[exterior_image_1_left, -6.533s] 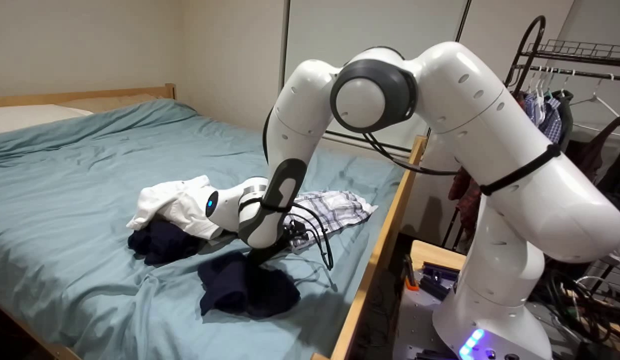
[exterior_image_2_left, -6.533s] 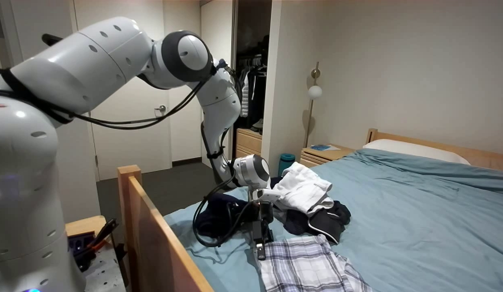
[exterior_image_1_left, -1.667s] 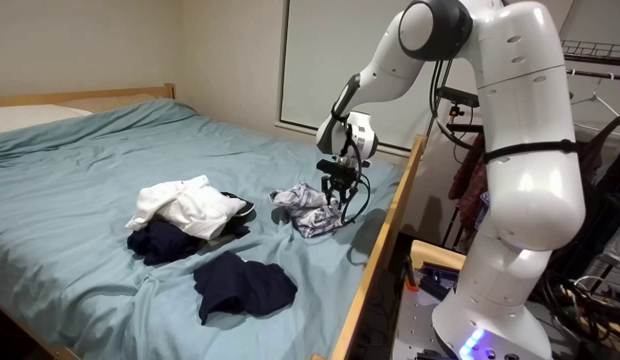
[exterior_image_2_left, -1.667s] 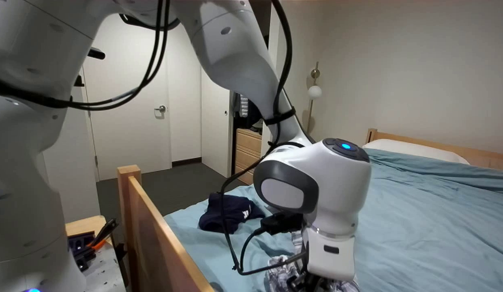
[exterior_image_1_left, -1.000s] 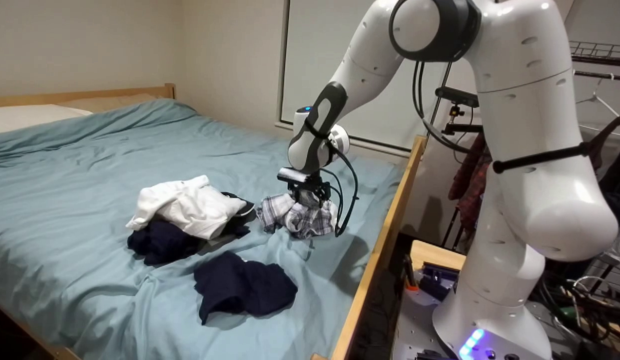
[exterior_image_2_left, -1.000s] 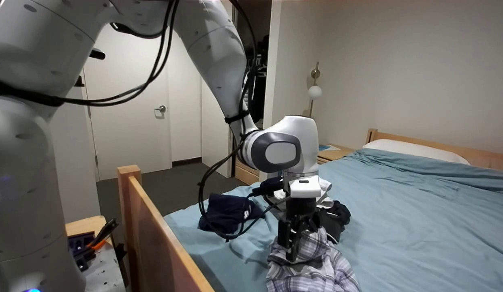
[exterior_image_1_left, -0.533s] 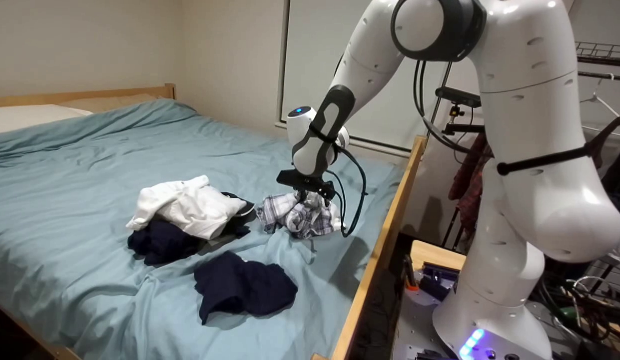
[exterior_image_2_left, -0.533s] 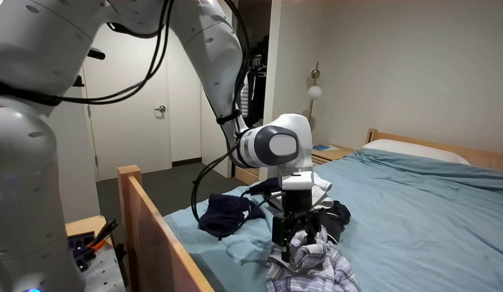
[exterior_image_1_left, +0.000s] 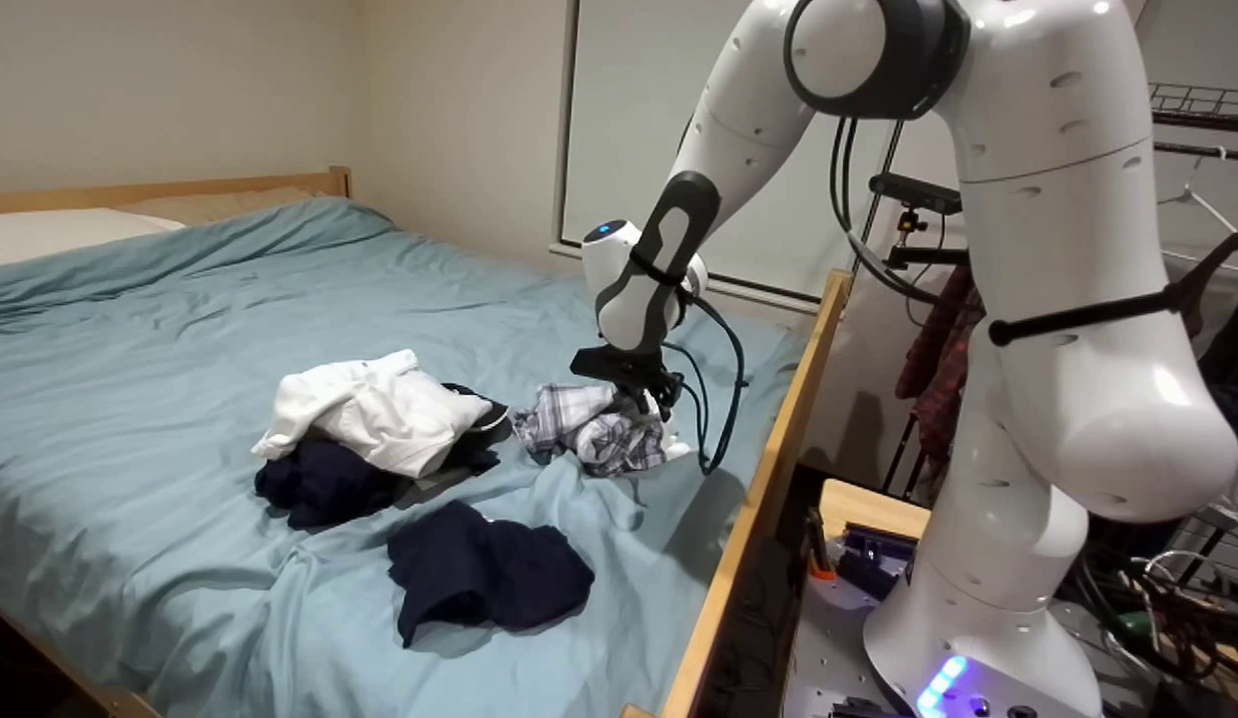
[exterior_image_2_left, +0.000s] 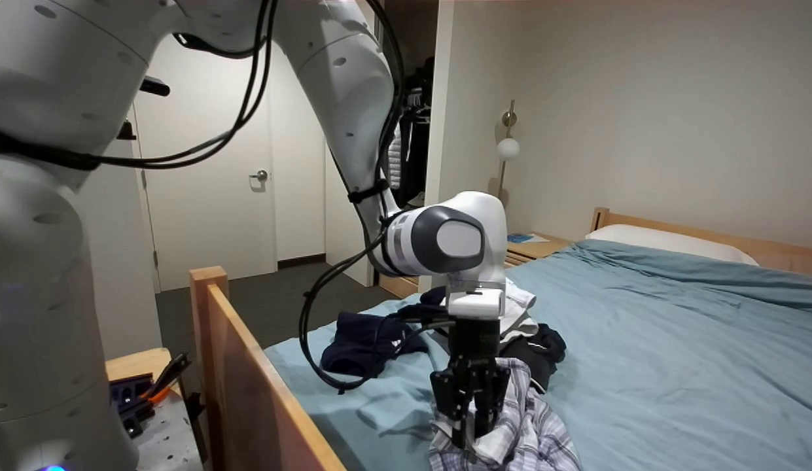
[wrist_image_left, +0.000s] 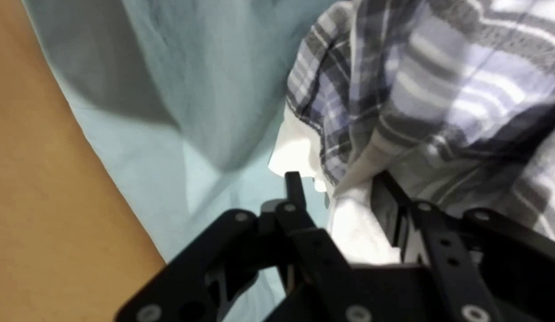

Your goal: Fold the checked trousers

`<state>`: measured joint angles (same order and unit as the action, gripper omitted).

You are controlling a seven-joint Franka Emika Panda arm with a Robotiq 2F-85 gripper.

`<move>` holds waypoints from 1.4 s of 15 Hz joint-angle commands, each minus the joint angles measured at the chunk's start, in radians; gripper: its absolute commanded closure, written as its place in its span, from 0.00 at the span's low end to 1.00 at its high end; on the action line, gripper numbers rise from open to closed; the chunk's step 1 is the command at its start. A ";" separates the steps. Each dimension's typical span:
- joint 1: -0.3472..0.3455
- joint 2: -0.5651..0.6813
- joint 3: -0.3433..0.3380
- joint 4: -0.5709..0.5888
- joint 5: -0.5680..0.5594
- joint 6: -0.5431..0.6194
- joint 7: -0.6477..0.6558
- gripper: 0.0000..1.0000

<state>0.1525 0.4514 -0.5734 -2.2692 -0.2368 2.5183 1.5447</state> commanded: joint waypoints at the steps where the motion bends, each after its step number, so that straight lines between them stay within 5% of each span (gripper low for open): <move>1: -0.082 0.015 0.047 0.010 -0.007 -0.037 0.029 0.85; 5: -0.205 0.041 0.120 0.009 0.080 -0.113 -0.024 0.97; 6: -0.235 0.035 0.143 -0.002 0.105 -0.096 -0.045 0.69; 7: -0.251 0.029 0.155 -0.011 0.118 -0.071 -0.049 0.71; 9: -0.201 -0.015 0.130 -0.039 0.045 -0.019 0.004 0.64; 12: -0.048 -0.144 0.030 -0.070 -0.152 -0.181 0.188 0.45; 14: 0.006 -0.230 0.026 -0.071 -0.314 -0.296 0.332 0.33; 17: -0.003 -0.377 0.168 -0.060 -0.495 -0.480 0.340 0.12; 19: -0.045 -0.373 0.286 -0.014 -0.476 -0.497 0.241 0.00; 20: -0.089 -0.349 0.290 -0.018 -0.458 -0.480 0.301 0.01; 21: -0.094 -0.367 0.323 -0.015 -0.456 -0.489 0.298 0.12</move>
<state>0.1363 0.0858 -0.3286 -2.2866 -0.6872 2.0345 1.8396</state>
